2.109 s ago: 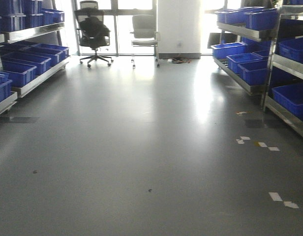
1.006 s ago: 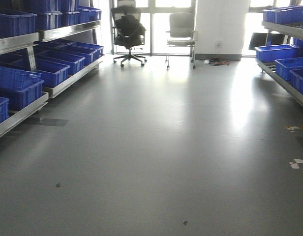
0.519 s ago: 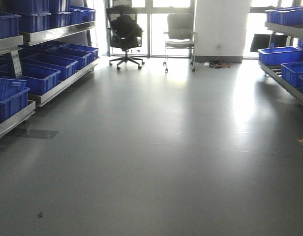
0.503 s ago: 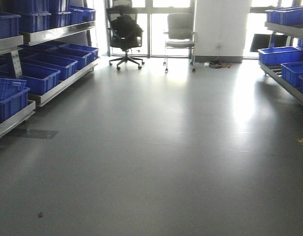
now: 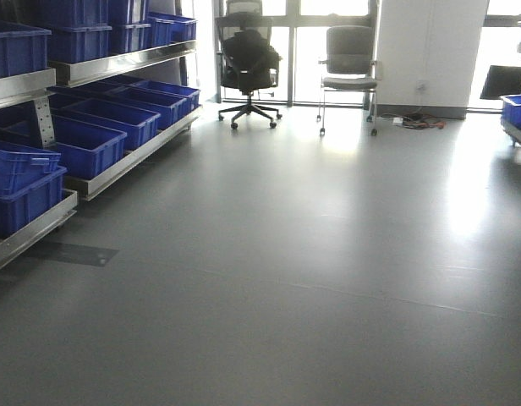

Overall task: Pick red cube and place on left shelf
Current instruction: 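Drive the base down the aisle carrying the red cube, then turn the base toward the rack of blue crates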

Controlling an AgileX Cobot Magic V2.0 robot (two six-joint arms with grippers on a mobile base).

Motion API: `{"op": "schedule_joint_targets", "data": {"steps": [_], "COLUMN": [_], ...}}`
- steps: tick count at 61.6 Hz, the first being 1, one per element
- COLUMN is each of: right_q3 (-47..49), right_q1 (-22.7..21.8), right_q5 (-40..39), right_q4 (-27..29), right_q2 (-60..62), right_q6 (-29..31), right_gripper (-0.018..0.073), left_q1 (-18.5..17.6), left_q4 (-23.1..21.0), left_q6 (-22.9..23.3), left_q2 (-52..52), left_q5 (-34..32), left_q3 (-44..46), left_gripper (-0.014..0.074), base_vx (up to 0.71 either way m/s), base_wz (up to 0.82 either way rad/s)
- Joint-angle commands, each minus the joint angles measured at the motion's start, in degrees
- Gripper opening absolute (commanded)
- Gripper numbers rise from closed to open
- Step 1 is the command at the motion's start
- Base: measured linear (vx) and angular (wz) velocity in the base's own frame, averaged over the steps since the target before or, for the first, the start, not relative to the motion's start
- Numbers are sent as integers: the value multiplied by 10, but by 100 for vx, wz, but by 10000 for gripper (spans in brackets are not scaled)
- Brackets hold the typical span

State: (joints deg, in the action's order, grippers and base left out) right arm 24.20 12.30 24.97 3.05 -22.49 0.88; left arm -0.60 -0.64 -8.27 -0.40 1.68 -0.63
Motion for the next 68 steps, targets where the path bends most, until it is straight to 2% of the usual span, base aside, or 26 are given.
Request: {"op": "schedule_joint_targets", "data": {"steps": [1,32,68], "right_q3": [17,17,17], "right_q1": [-3,-3,-3], "right_q5": [-50,-50,-50], "right_q4": [-6,-6,-6], "right_q2": [-2,-2,-2], "right_q6": [2,2,2], "right_gripper": [55,55,55], "left_q1": [-1,-1,-1], "left_q4": [-3,-3,-3], "left_q6": [0,0,0], "left_q2": [-1,-1,-1], "left_q5": [-52,-52,-52], "left_q3": [-13,-13,-13], "left_gripper": [106,106,106], "base_vx": [52,52,51], "base_wz": [15,25,47]}}
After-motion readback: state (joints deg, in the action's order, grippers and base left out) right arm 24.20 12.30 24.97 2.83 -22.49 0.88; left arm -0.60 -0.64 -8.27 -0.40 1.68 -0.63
